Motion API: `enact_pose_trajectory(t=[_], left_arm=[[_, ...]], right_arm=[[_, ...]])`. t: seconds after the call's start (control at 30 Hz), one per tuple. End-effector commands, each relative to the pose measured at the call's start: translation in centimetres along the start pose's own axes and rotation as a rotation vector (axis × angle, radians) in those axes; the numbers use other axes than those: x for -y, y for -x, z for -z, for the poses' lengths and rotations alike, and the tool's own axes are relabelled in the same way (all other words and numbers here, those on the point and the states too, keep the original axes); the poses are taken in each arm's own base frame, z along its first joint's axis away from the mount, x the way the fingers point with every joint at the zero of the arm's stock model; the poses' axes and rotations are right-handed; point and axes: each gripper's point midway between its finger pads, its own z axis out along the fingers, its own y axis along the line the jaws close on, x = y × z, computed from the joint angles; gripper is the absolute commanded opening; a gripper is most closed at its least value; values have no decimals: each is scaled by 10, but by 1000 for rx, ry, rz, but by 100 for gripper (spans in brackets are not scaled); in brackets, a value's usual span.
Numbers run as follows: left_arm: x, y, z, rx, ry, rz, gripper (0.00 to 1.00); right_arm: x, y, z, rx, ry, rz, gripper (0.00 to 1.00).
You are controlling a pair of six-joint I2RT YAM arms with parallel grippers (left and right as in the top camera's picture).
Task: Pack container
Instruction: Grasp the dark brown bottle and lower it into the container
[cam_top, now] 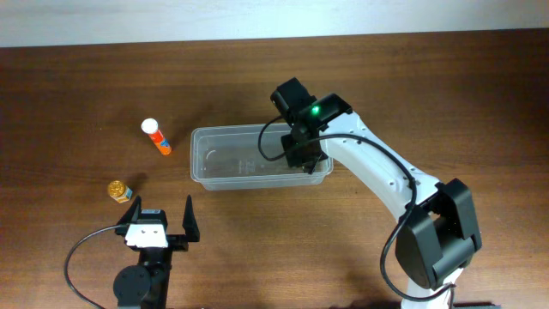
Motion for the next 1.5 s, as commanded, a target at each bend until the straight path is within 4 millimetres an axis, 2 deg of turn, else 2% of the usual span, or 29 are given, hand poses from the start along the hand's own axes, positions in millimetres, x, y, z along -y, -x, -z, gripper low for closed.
enact_pose_trajectory(t=[0.0, 0.63, 1.47], left_arm=[[2, -2, 0, 0, -11, -15, 99], [2, -2, 0, 0, -11, -15, 99], [2, -2, 0, 0, -11, -15, 99]], right_arm=[[4, -2, -7, 5, -38, -22, 24], [11, -5, -14, 13, -79, -201, 24], [10, -3, -20, 13, -79, -203, 30]])
